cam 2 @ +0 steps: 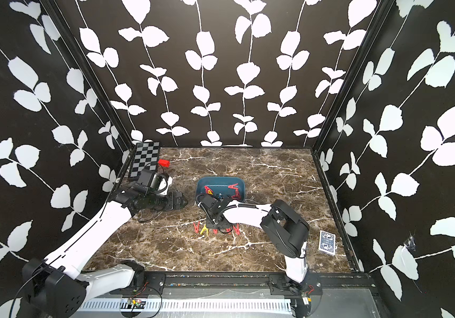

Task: Take the clothespins out of the storage box
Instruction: Place the clothespin at the center of the board.

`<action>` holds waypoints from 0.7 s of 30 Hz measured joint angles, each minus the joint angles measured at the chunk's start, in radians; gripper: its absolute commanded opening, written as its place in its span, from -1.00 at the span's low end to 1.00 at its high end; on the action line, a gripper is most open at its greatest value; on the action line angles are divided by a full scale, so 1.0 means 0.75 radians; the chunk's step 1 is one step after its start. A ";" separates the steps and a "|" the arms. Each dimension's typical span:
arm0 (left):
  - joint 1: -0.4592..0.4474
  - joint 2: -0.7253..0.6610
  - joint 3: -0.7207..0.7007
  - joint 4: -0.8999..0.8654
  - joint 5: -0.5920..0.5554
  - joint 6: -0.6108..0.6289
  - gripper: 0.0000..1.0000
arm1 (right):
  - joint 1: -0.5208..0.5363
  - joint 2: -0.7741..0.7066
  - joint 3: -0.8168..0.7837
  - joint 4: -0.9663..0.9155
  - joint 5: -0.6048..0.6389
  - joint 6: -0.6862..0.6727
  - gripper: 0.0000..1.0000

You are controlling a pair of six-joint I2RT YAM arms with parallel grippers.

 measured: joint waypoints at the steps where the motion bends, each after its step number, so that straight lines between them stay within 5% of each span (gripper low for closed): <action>1: 0.000 -0.005 -0.005 -0.001 0.000 0.000 0.98 | 0.000 0.010 0.000 0.003 0.000 0.003 -0.82; 12: 0.000 -0.045 -0.024 -0.010 0.000 -0.011 0.98 | 0.005 0.003 0.001 0.020 0.007 0.005 -0.34; 21: 0.000 -0.035 -0.024 0.020 0.013 -0.025 0.98 | -0.004 -0.149 0.031 -0.102 0.072 -0.079 0.28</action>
